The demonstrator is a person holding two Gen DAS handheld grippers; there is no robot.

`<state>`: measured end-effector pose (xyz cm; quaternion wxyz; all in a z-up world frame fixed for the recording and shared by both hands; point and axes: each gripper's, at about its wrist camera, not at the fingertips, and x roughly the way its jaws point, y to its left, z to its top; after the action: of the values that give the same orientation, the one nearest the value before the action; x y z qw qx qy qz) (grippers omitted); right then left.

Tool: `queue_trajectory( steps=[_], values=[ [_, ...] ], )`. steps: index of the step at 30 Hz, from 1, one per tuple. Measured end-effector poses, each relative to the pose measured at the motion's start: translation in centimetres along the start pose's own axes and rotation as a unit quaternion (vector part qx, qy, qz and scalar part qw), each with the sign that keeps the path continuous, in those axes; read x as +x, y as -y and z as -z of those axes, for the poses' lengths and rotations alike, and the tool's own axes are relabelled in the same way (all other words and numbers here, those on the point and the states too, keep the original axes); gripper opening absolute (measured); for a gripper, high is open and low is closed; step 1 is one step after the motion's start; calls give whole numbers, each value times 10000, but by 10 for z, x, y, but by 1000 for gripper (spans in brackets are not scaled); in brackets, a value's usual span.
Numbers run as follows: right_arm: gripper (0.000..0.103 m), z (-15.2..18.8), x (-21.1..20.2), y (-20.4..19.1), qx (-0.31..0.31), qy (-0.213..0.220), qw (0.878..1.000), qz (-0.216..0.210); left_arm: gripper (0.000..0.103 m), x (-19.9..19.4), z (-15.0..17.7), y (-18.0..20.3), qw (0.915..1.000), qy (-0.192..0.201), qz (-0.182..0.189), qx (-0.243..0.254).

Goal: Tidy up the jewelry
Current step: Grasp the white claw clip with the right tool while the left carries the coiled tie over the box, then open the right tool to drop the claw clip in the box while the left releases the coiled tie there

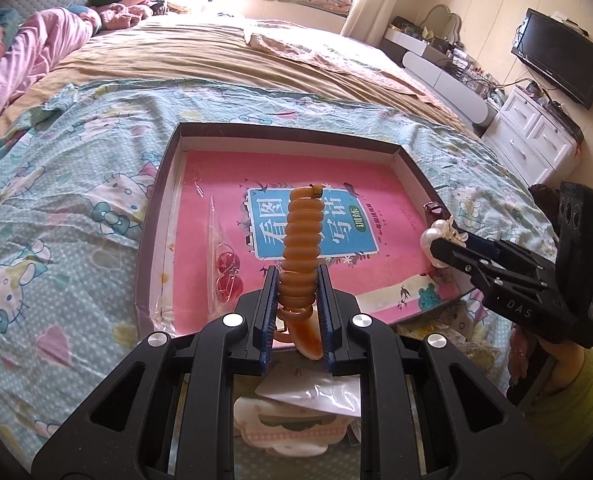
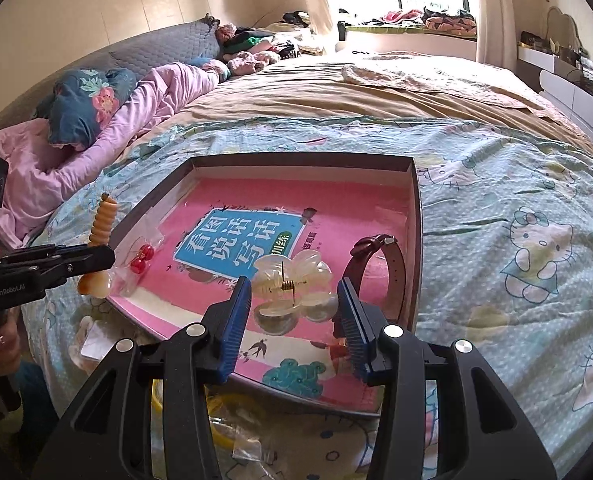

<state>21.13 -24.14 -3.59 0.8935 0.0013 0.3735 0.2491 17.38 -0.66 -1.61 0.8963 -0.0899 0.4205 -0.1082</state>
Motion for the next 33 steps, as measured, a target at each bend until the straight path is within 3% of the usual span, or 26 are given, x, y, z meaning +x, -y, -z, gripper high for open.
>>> queue_trajectory(
  steps=[28, 30, 33],
  values=[
    [44, -11, 28, -9, -92, -293, 9995, -2, 12, 40, 0, -17, 9993, -353, -89, -129],
    [51, -11, 26, -8, -54, -264, 9996, 9, 12, 40, 0, -17, 9992, -360, -86, -136],
    [52, -11, 22, -5, 23, -206, 9998, 10, 12, 41, 0, -17, 9992, -366, -102, -133]
  ],
)
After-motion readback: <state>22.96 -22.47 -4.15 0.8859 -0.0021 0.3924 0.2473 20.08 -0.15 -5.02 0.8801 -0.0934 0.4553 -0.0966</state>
